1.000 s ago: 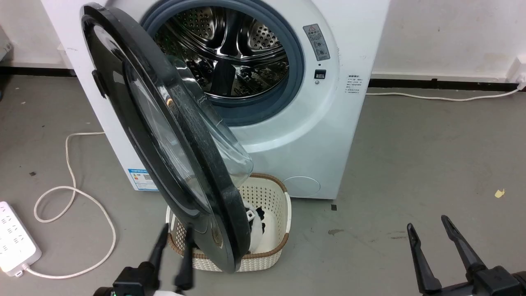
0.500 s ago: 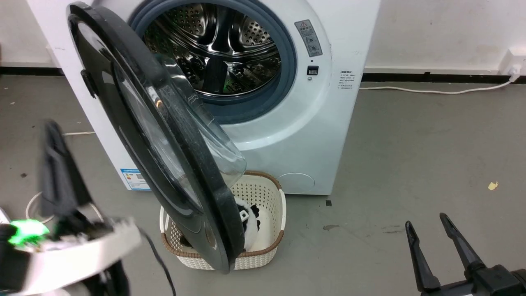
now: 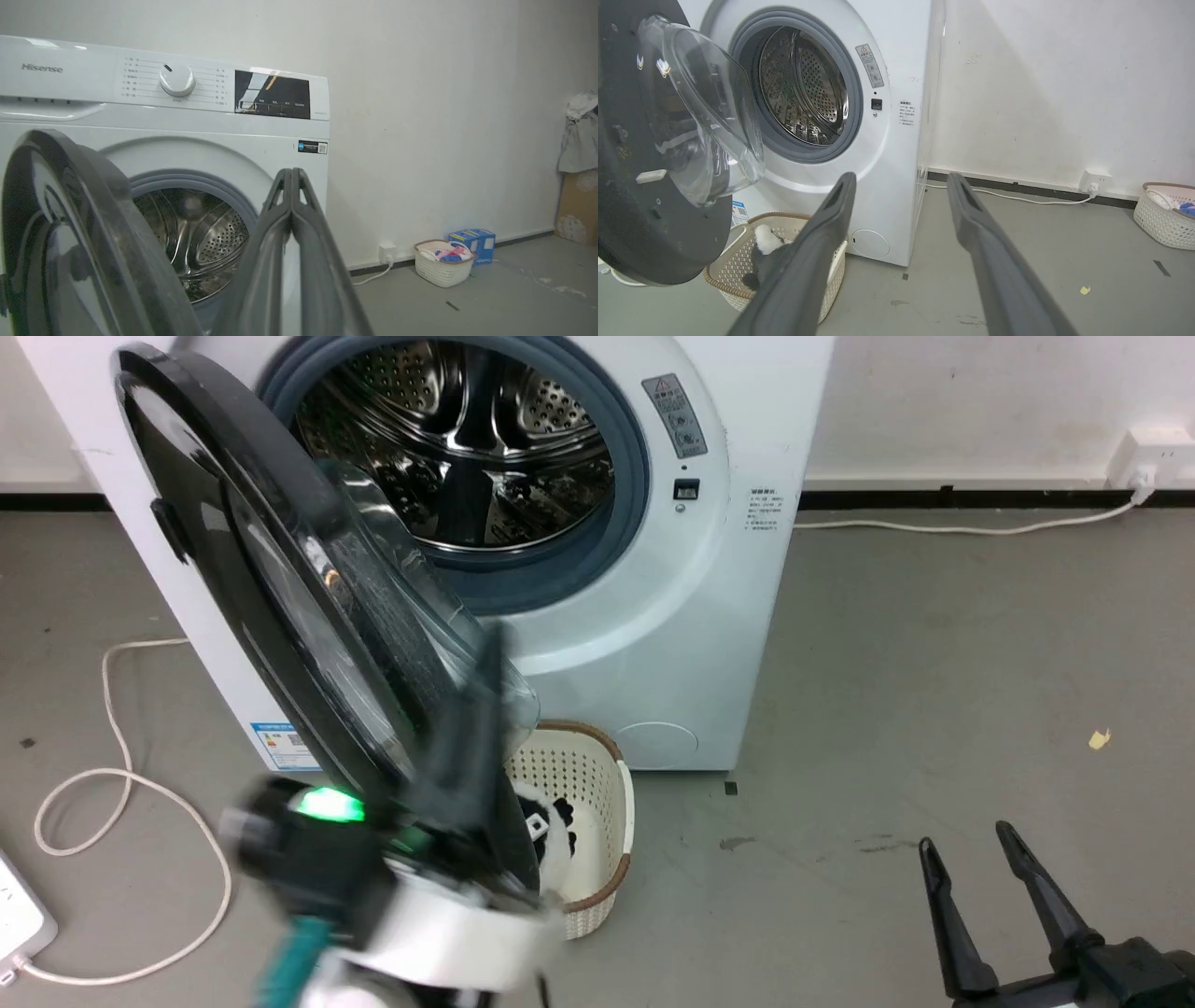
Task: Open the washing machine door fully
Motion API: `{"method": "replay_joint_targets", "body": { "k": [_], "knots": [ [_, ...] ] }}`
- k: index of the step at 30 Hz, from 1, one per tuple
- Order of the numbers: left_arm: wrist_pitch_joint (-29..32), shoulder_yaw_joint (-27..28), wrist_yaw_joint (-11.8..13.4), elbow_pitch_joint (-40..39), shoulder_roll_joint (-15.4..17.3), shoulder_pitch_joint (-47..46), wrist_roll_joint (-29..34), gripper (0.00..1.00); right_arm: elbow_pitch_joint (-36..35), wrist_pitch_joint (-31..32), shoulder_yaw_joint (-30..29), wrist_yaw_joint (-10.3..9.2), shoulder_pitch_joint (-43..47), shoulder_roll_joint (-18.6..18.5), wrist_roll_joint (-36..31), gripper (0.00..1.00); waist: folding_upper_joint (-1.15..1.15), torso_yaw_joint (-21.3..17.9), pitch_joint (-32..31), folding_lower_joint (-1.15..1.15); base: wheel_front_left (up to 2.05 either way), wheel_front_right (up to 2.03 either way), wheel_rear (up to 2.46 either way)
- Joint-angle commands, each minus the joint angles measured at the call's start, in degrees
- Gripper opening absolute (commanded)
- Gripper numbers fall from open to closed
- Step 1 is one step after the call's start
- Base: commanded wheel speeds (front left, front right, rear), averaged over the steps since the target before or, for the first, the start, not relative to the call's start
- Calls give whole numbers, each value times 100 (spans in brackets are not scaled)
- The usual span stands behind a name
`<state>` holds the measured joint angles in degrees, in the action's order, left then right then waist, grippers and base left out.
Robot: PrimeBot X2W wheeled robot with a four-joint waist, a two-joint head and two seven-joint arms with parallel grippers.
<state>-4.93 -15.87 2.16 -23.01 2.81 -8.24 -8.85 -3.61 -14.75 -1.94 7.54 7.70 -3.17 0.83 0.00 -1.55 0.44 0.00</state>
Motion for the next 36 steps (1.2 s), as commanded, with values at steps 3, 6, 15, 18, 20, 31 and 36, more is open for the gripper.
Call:
{"method": "replay_joint_targets", "body": {
  "k": [3,6,15,18,20,31,36],
  "knots": [
    [198,-398,-105,286,18,268,25,0,-5,-25,-41,-5,-64,28,39,100,0,-7,77,0,0,0,0],
    [355,-731,-151,695,16,400,-38,0,6,-25,-52,-5,-80,29,62,100,0,-2,128,0,0,0,0],
    [519,-847,183,2083,11,442,-183,0,28,-25,1,-5,-141,29,126,100,0,34,195,0,0,0,0],
    [388,-727,298,2383,13,405,-218,0,39,-25,8,-5,-137,29,135,100,0,82,196,0,0,0,0],
    [306,-668,324,2540,31,366,-233,0,45,-25,8,-5,-121,29,145,100,0,139,196,0,0,0,0],
    [127,-541,377,2781,154,616,-394,0,132,-25,-1,-5,70,29,167,100,0,865,-91,0,0,0,0],
    [148,-449,446,2696,266,813,-456,0,160,-25,54,-5,133,29,202,100,0,1358,-184,0,0,0,0]
  ]
}}
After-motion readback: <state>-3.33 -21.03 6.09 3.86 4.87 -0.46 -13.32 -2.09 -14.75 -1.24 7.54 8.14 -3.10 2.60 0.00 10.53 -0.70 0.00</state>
